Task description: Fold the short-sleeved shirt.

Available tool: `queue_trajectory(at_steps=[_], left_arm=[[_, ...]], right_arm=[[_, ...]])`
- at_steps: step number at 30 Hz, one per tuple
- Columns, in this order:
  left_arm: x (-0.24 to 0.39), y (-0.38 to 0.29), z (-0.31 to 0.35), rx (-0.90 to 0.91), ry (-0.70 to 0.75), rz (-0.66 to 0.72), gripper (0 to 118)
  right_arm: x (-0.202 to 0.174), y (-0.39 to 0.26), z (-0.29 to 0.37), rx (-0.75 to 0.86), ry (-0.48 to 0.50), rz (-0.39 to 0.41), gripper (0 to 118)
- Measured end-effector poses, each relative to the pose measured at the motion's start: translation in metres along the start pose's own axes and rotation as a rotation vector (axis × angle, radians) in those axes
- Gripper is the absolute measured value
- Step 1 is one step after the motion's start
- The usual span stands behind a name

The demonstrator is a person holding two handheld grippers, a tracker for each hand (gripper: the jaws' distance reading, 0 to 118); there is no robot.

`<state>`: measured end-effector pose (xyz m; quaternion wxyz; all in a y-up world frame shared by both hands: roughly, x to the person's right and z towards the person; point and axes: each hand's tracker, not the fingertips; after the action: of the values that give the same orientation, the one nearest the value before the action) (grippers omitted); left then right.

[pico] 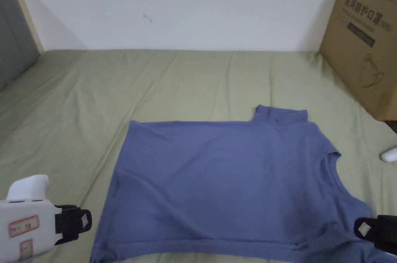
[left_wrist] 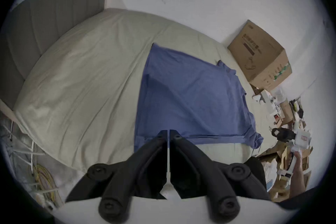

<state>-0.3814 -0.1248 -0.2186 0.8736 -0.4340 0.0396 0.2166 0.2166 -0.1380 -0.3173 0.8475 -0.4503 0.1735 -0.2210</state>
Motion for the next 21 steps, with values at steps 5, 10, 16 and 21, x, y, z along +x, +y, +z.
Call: queue_trajectory(at_steps=[5,10,16,21], left_arm=[[-0.011,-0.010,-0.066,-0.206,0.102,-0.052,34],[-0.030,-0.020,-0.127,-0.300,0.159,-0.026,108],[-0.013,-0.027,-0.112,-0.249,0.175,-0.243,40],[-0.012,-0.016,-0.076,-0.173,0.088,-0.161,2]], right_arm=[[0.010,-0.003,-0.012,-0.030,0.038,-0.080,0],[0.011,-0.011,-0.013,-0.051,-0.007,-0.082,0],[0.027,-0.012,-0.004,-0.020,-0.103,-0.069,0],[0.045,-0.003,-0.009,-0.059,-0.254,0.005,19]])
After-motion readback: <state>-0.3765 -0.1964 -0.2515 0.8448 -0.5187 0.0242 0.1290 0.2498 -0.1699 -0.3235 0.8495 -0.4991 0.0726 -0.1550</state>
